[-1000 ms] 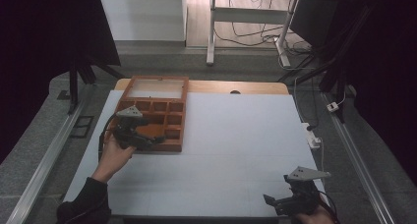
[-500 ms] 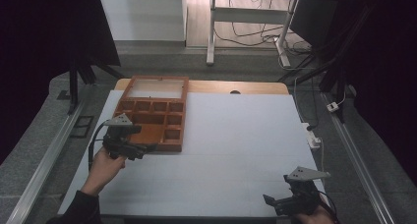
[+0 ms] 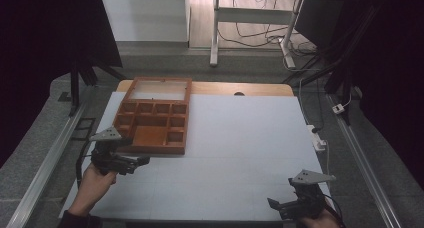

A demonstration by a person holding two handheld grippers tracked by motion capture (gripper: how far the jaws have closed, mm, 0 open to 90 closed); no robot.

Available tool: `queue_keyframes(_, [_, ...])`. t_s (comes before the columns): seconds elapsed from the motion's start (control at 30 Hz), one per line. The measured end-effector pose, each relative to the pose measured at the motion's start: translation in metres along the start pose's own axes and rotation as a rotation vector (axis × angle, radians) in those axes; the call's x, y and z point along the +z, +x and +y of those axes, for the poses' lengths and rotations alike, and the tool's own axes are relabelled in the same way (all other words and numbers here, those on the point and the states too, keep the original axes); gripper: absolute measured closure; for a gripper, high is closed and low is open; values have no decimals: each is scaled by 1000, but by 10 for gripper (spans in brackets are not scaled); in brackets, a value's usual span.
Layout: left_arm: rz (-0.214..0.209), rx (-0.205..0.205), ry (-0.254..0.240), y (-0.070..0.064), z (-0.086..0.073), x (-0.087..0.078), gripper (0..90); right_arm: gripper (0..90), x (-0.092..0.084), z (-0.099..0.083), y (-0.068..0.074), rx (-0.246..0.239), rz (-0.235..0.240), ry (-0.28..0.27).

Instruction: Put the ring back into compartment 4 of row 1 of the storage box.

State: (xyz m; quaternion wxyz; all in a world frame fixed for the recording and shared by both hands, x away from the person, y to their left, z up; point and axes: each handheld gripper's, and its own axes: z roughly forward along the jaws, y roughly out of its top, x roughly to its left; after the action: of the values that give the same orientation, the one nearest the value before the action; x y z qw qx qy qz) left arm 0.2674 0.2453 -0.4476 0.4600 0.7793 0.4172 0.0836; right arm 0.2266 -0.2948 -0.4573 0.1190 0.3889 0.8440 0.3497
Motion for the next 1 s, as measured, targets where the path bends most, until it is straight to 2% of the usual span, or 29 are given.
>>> queue_keyframes(0.33, [21, -45, -23, 0, -21, -20, 2, 0, 0, 0, 0, 1, -1, 0])
queue_keyframes(1.0, [82, -131, -7, -2, -67, -56, 2, 0, 0, 0, 0, 1, -4, 3])
